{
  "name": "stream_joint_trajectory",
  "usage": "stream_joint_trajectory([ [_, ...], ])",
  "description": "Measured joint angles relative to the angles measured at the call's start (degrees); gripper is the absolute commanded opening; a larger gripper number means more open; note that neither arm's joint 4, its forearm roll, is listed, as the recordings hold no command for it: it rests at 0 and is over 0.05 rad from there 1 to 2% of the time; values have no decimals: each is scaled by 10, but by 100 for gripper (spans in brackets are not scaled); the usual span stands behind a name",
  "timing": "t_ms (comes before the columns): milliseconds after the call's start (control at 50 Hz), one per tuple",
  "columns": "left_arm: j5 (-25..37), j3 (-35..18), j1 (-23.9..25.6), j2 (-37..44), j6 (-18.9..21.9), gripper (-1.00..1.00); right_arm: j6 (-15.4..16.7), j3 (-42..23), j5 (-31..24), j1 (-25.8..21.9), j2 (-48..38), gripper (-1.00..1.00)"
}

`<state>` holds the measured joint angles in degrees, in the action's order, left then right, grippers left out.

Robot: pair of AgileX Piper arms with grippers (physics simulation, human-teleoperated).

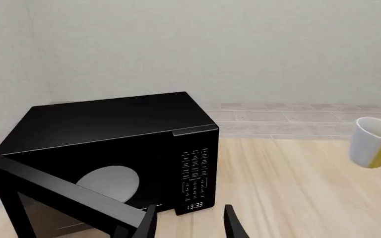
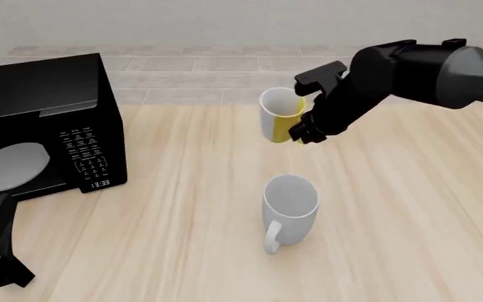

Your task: Put the yellow and white mug to the front of the white mug.

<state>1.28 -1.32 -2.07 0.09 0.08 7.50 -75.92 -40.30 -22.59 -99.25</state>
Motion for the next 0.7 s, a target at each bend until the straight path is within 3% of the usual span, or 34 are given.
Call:
stream_joint_trajectory([
  [700,0,0,0,0,0,100,-15,38,25,26,17,-100],
])
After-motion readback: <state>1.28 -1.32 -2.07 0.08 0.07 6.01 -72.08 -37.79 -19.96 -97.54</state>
